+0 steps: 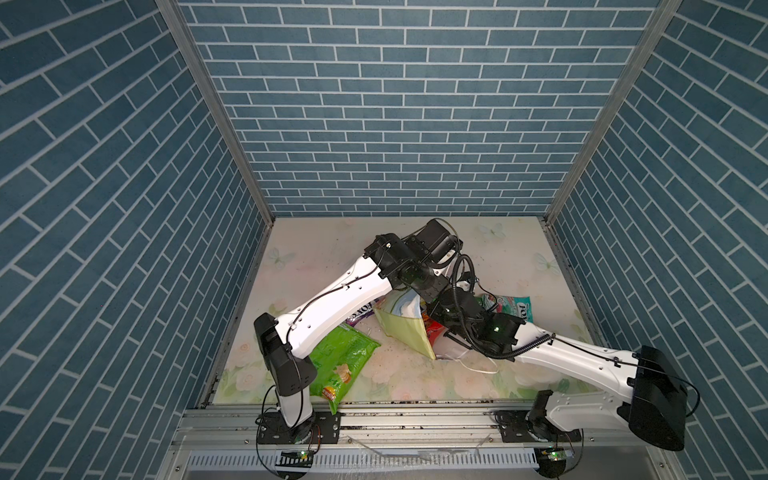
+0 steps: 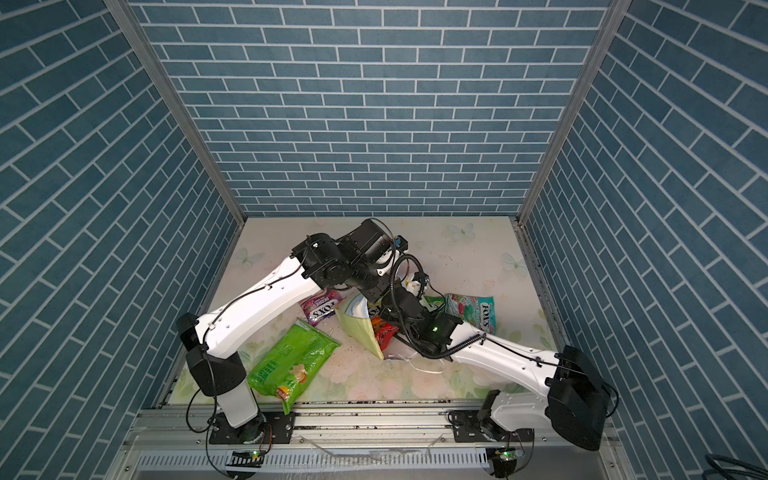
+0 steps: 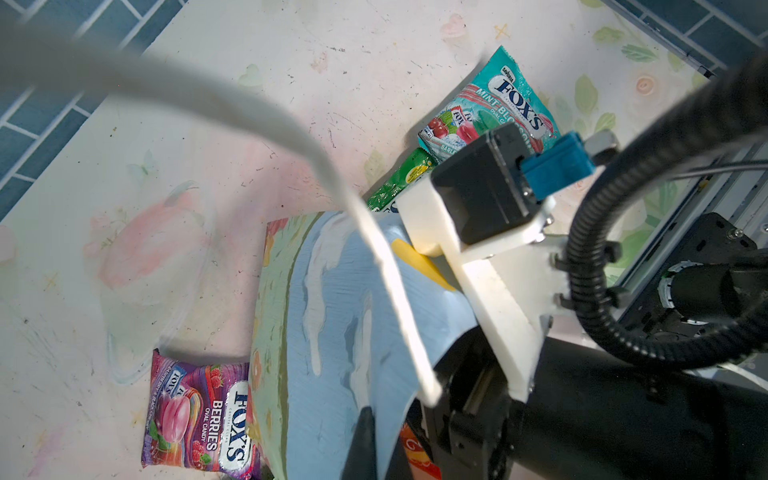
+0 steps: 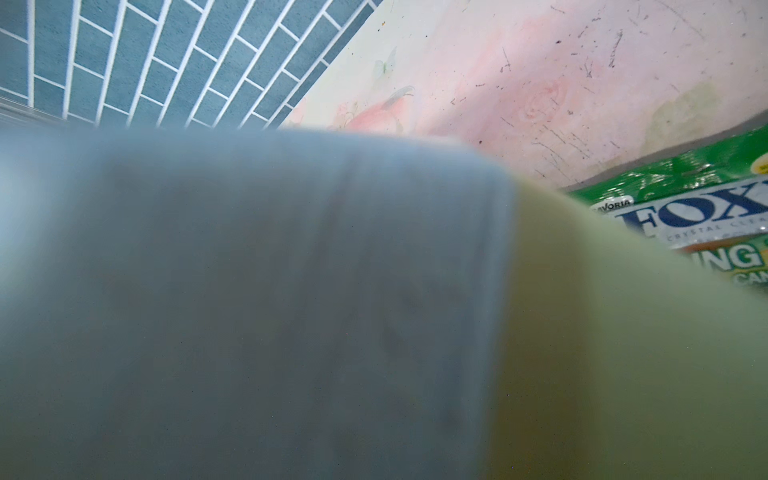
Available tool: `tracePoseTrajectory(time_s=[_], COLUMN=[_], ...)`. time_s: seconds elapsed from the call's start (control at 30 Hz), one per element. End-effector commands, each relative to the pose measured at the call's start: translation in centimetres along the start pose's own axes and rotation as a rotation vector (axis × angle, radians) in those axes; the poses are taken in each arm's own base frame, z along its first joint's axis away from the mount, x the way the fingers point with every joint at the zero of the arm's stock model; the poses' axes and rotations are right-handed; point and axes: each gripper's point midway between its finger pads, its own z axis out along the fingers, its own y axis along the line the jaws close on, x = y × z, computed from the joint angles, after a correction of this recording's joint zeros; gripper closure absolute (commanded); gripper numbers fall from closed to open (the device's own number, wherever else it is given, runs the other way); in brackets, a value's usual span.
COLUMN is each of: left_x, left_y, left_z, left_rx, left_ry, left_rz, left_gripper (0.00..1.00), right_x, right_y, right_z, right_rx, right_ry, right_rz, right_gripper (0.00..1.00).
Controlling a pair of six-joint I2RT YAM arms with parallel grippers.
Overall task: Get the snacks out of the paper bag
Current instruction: 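Push the right gripper deeper into the bag toward the red and orange packs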
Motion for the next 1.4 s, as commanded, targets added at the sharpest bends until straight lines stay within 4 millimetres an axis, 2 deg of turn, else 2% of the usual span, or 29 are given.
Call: tracePoseTrajectory(time_s=[0.0,0.37,0.7,0.83,1.37], left_x=[-1.6,-1.7,-1.3,-1.1,-1.0], left_y=[-0.2,-0.4,-0.2,0.3,2.9], left_z=[-2.3,-2.4,-2.1,-1.9,-1.2], left_rx=[0.021,0.039,0.025,0.018,-0.025], left_ry=[-0.084,-0.085,-0.071,-0.062,-0.052], left_rz=[0.004,0.004,0.009,0.001,-0.039], left_gripper=[0.97,0.97,0.97,0.97,0.94], right_x=[0.0,-0.6,-1.2,-1.5,-3.2], right_y=[-0.5,0.5,1.0,1.2,3.2], right_z=[0.6,2.4,2.8,2.3,-2.1], right_rx=[0.035,0.026,0.007,-0.012,-0.102], right_ry=[-0.015,-0.050,-0.085,-0.090,-0.089], right_rz=[0.019,0.000,-0.007,-0.008,-0.086], right_gripper=[0.65,0.67,0.91,1.00,1.00])
